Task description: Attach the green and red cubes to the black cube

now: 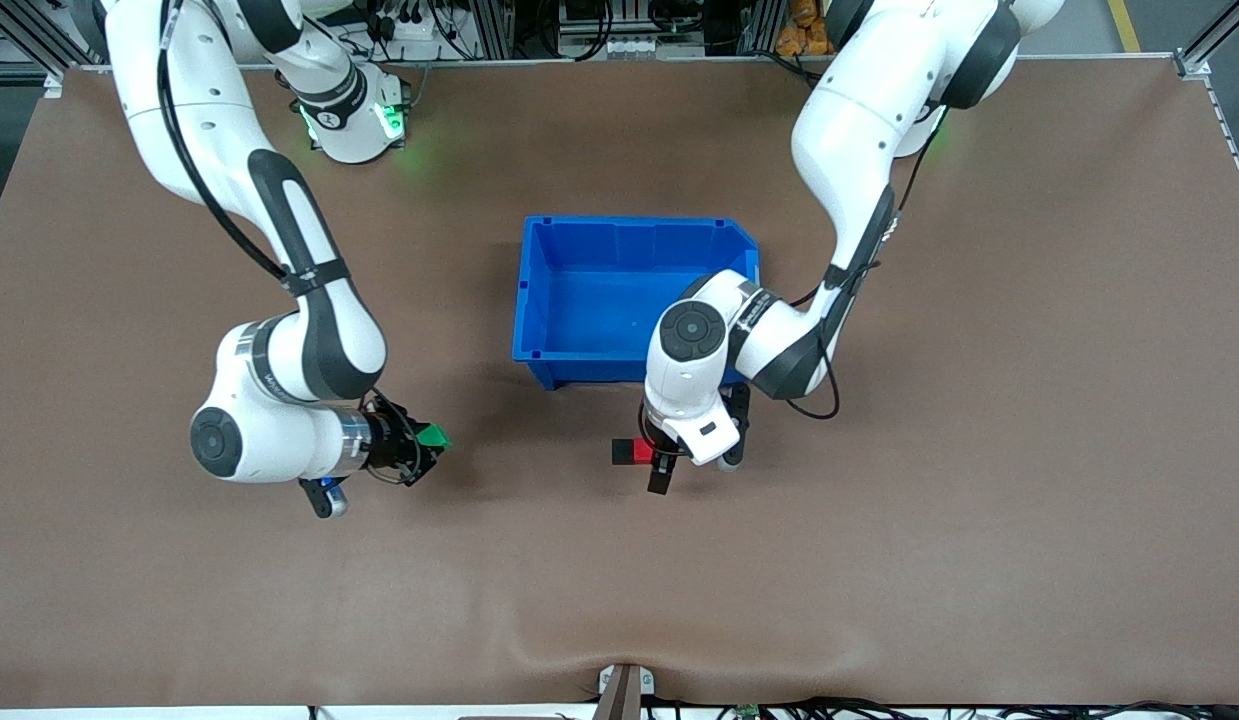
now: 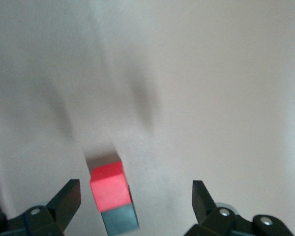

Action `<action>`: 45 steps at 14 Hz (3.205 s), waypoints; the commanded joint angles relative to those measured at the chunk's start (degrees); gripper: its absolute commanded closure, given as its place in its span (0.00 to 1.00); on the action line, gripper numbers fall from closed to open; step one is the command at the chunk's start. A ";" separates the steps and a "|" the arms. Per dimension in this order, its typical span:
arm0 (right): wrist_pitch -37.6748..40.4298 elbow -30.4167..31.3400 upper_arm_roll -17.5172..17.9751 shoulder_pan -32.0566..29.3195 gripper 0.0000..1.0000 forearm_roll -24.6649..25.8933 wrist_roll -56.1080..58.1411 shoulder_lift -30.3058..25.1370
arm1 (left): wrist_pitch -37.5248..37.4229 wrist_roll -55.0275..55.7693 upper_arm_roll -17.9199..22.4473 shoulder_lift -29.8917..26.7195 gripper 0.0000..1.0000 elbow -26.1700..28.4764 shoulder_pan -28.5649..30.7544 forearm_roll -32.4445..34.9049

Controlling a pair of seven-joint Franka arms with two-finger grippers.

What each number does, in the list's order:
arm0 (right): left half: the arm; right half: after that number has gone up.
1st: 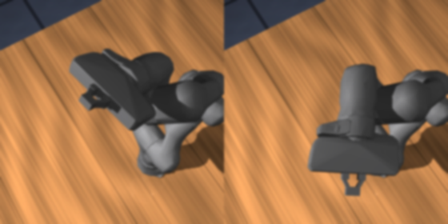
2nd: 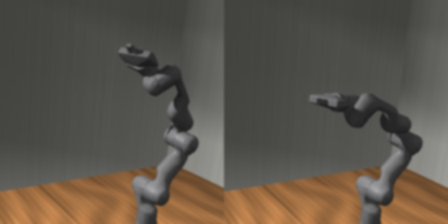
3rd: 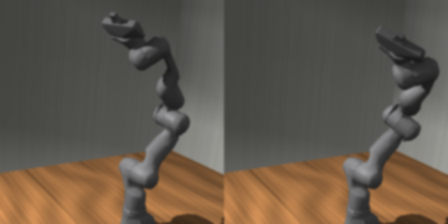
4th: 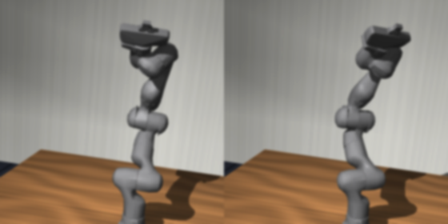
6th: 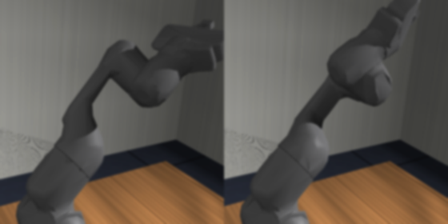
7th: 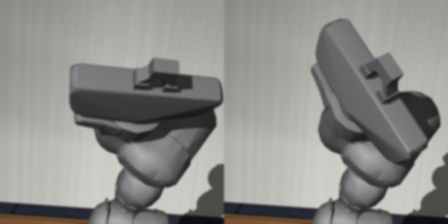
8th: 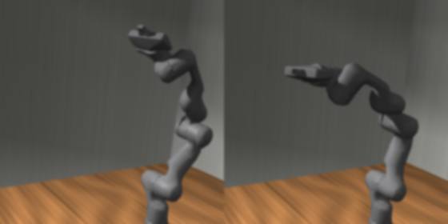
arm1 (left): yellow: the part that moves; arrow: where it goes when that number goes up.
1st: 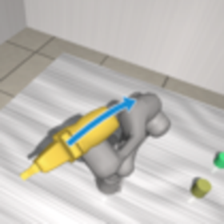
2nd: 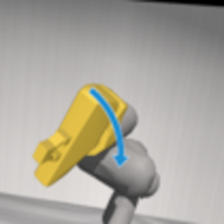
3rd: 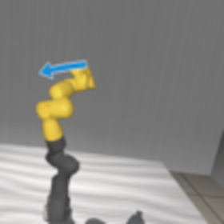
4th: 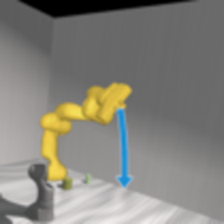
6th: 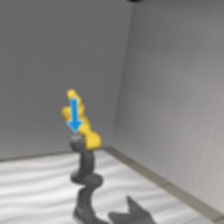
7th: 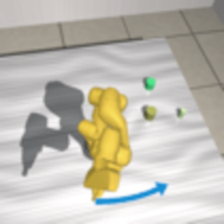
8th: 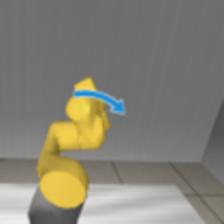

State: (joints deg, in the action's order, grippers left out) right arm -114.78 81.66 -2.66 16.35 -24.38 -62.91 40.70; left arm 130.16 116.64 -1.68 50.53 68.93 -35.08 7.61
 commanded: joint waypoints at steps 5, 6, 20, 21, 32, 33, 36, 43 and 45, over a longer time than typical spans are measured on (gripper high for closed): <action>-9.14 -0.01 -0.33 5.00 1.00 -6.73 -14.07 1.22 | -8.24 -16.07 0.36 -9.30 0.00 2.95 5.62 1.01; -10.45 0.08 -0.33 5.44 1.00 -6.91 -15.99 1.48 | -8.86 -18.97 0.27 -11.23 0.00 4.44 7.29 1.01; -26.90 -2.02 -0.33 14.67 1.00 -7.88 -34.11 8.34 | -7.99 -51.14 -5.35 -40.77 0.00 35.22 23.64 -1.89; -26.90 -2.64 -0.33 15.20 1.00 -7.79 -34.90 8.95 | -8.17 -53.51 -5.35 -41.65 0.00 35.22 24.52 -2.24; -29.62 -6.16 -0.33 18.98 1.00 -7.70 -38.69 13.26 | -20.63 -87.96 -5.26 -50.71 0.00 35.92 33.58 -6.64; -29.54 -6.16 -0.33 19.24 0.97 -7.70 -38.69 13.26 | -22.13 -91.47 -5.18 -50.97 0.00 35.05 33.59 -6.64; -29.54 -6.16 -0.42 19.07 0.10 -7.70 -38.69 13.26 | -27.57 -98.52 -5.00 -50.71 0.00 31.62 34.37 -6.20; -29.27 -6.25 -1.20 17.84 0.00 -6.91 -36.42 12.30 | -39.27 -114.69 -4.47 -50.53 0.00 23.89 36.04 -5.23; -28.93 -6.95 -1.91 16.88 0.00 -6.74 -31.33 11.77 | -42.95 -120.39 -4.56 -50.62 0.00 22.13 36.40 -4.62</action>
State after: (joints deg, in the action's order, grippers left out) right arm -144.42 75.81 -4.42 34.59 -31.19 -98.10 52.99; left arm 91.05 1.24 -5.85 0.05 93.34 0.50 2.12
